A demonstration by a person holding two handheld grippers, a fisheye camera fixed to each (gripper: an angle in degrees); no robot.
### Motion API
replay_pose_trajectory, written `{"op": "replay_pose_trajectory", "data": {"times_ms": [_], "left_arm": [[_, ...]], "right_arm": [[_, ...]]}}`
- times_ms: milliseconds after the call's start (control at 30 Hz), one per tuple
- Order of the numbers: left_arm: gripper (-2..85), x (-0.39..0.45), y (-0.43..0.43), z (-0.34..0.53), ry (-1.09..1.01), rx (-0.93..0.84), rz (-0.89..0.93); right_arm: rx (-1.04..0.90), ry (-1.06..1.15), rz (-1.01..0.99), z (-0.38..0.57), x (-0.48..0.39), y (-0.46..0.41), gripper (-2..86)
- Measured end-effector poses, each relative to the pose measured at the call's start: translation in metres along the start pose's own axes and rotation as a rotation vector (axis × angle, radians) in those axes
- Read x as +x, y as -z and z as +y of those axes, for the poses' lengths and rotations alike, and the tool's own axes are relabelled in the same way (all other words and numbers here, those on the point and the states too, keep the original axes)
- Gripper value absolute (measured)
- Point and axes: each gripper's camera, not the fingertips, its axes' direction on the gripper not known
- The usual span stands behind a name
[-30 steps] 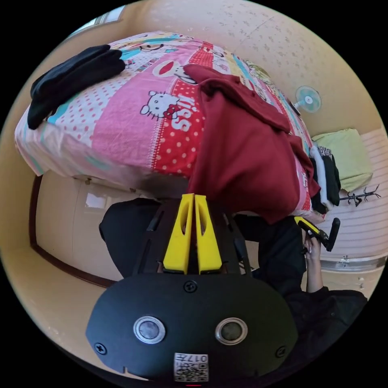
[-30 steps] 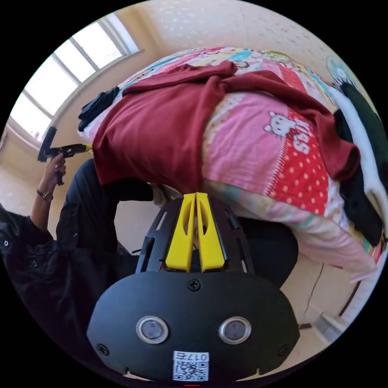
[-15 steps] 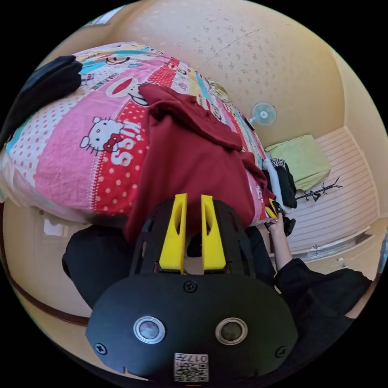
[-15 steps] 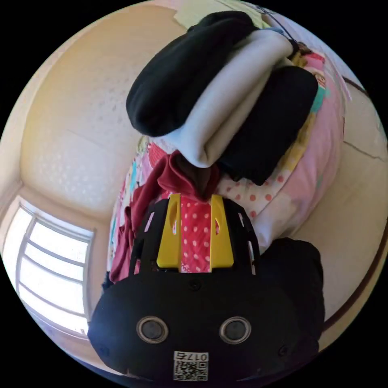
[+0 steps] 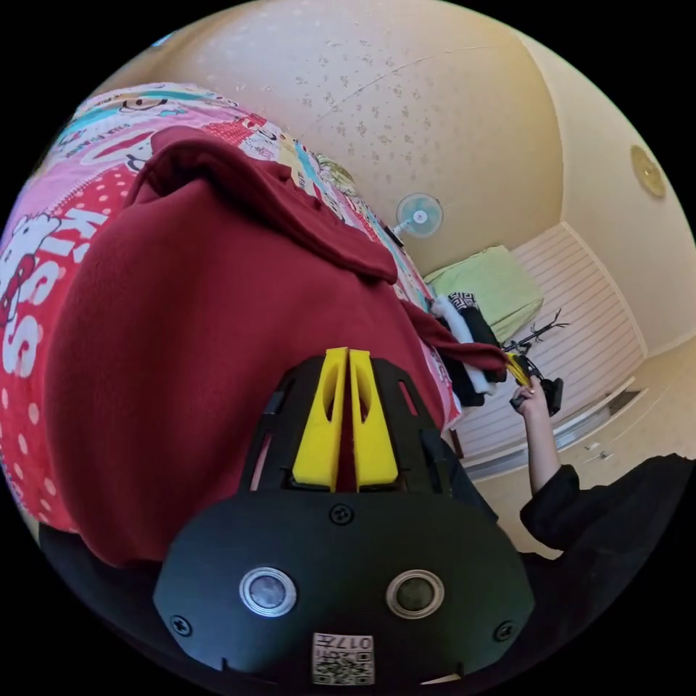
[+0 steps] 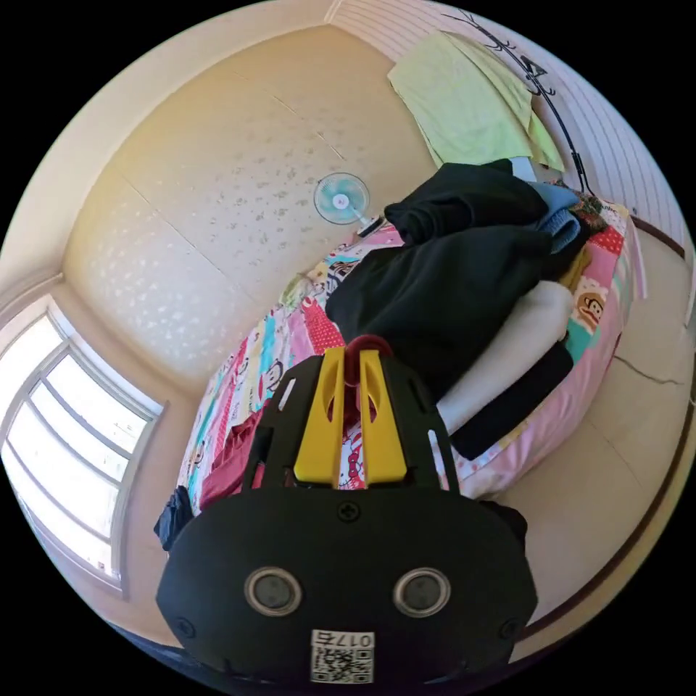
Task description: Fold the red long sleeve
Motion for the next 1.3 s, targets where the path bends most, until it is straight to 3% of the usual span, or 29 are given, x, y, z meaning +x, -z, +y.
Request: {"op": "replay_pose_trajectory", "data": {"times_ms": [133,333,433,600,733,933,1033,1100,1167,1233,1300], "left_arm": [[-1.0,-0.006,0.003,-0.006,-0.034,-0.042,0.047],[-1.0,-0.001,0.005,-0.005,-0.098,-0.048,0.027],[-1.0,0.002,0.006,-0.004,-0.131,-0.061,0.030],[-0.7,0.006,0.010,-0.003,-0.189,-0.090,0.024],[1.8,0.006,0.035,0.005,-0.201,-0.024,-0.035],[8.0,-0.007,0.100,0.022,-0.081,0.243,-0.232],[9.4,-0.015,0.123,0.032,-0.003,0.317,-0.235],[12.6,-0.018,0.130,0.037,0.066,0.326,-0.257],[14.4,-0.016,0.132,0.039,0.110,0.308,-0.263],[13.9,-0.015,0.120,0.033,0.155,0.192,-0.274],[10.8,-0.016,0.104,0.026,0.147,0.105,-0.287]], "right_arm": [[0.105,0.092,-0.163,-0.030,-0.069,0.011,2.7],[0.212,0.425,-0.371,-0.017,-0.271,-0.027,3.5],[0.037,0.513,-0.559,0.030,-0.357,-0.088,4.3],[-0.490,0.790,-0.753,0.207,-0.458,-0.212,8.0],[-0.446,0.750,-0.680,0.247,-0.424,-0.225,8.8],[-0.572,0.710,-0.372,0.260,-0.305,-0.235,10.5],[-0.636,0.727,-0.154,0.284,-0.233,-0.222,11.8],[-0.711,0.701,-0.074,0.315,-0.178,-0.210,12.7],[-0.777,0.656,-0.122,0.344,-0.145,-0.201,13.0],[-0.680,0.658,-0.201,0.364,-0.128,-0.176,12.1],[-0.645,0.618,-0.151,0.378,-0.117,-0.162,7.9]]}}
